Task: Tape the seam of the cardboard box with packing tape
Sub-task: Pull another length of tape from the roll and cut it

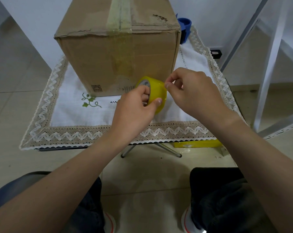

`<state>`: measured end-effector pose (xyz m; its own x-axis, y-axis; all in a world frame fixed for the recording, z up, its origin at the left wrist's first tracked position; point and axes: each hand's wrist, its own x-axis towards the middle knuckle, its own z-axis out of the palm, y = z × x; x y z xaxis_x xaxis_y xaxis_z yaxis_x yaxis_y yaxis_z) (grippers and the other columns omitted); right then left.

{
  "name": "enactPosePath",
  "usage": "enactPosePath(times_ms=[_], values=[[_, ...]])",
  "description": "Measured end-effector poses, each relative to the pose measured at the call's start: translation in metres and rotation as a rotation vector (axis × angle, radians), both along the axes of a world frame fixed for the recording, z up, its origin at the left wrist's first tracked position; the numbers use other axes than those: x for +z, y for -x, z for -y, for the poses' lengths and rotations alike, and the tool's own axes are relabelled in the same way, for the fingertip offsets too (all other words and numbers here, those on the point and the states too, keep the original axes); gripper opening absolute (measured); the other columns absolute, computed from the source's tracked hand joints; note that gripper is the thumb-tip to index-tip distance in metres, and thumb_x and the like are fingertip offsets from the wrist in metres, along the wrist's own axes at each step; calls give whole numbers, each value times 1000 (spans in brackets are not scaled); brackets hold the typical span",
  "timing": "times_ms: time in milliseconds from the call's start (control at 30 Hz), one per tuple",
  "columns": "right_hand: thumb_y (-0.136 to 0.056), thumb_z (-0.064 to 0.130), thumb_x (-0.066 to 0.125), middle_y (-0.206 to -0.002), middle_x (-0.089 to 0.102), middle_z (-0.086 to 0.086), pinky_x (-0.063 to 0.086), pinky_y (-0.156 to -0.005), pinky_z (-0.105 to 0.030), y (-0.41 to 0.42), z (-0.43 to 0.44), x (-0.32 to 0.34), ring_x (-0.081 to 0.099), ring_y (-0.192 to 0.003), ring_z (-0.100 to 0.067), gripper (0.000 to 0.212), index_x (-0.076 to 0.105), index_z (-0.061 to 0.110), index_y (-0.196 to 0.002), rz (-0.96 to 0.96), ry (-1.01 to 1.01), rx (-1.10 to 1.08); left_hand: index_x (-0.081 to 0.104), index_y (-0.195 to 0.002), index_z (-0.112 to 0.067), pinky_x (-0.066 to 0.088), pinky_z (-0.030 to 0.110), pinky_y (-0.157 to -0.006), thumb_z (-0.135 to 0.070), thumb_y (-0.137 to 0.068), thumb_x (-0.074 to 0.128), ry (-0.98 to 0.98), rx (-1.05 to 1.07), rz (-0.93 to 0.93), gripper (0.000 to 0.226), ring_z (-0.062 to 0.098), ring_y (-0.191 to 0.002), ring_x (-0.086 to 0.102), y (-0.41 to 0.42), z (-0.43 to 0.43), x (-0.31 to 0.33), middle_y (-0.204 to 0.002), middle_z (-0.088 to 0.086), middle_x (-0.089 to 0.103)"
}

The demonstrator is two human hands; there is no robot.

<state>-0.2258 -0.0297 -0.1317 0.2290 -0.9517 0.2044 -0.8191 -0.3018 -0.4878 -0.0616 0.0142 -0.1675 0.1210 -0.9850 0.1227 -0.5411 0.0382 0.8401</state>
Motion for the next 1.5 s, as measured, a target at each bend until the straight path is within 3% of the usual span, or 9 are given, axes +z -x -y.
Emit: enactPosePath(times_ms=[167,267,367,467,667,967,1233,1367,1500], values=[[-94,37,69,-87,70,15,60,-81,-49,2,6,-8,65,-74,-10,32,63,33,-125,209,-65,50,67,-96,-18,61,49,-75,-35,-91,72,-9,-6,-29,19,18,-77,75,0,0,0,-79,-2,78],[-97,32,69,-86,72,14,62,-66,-40,1,10,-11,63,-58,-3,11,77,28,-104,267,-123,54,64,-93,-15,59,53,-71,-37,-91,71,-8,-6,-31,23,28,-74,73,-1,0,0,-79,4,76],[-95,31,71,-83,72,15,56,-69,-32,2,11,-13,63,-66,1,9,78,29,-90,235,-37,56,63,-94,-13,59,53,-70,-36,-92,71,-2,1,-19,25,30,-73,72,-1,-1,1,-79,5,76],[-95,31,70,-86,73,14,55,-77,-33,2,11,-13,65,-81,-6,10,78,29,-88,179,39,55,64,-96,-13,59,53,-71,-36,-92,72,-2,1,-15,24,27,-74,73,-1,-1,1,-80,4,76],[-90,26,67,-79,66,13,56,-69,-39,0,9,-13,65,-79,-13,12,76,26,-83,91,202,66,67,-95,-18,60,48,-72,-32,-93,73,-10,5,-24,15,16,-71,73,0,-2,3,-79,-4,77],[-88,36,72,-77,70,14,59,-71,-37,0,15,-16,62,-64,-1,8,77,31,-85,274,22,34,67,-95,-17,60,49,-73,-32,-93,73,-16,10,-26,16,18,-74,74,-1,-1,4,-80,-3,78],[-95,32,73,-102,71,3,55,-44,-32,2,16,-16,64,-56,-17,33,70,30,-128,457,-232,59,65,-93,-13,59,52,-74,-32,-93,72,-17,6,-38,20,23,-73,72,-1,-1,3,-79,1,76],[-96,29,73,-94,75,9,52,-41,-29,-1,16,-18,62,-52,-15,15,80,26,-109,444,-179,40,64,-93,-11,59,52,-73,-32,-93,73,-10,9,-41,23,28,-75,72,-3,0,3,-80,5,76],[-94,22,75,-75,69,15,42,-51,-8,-3,15,-18,59,-57,3,9,78,26,-86,429,-93,29,64,-94,-10,58,52,-72,-32,-93,73,-4,15,-39,23,27,-73,71,-2,-1,3,-79,5,76]])
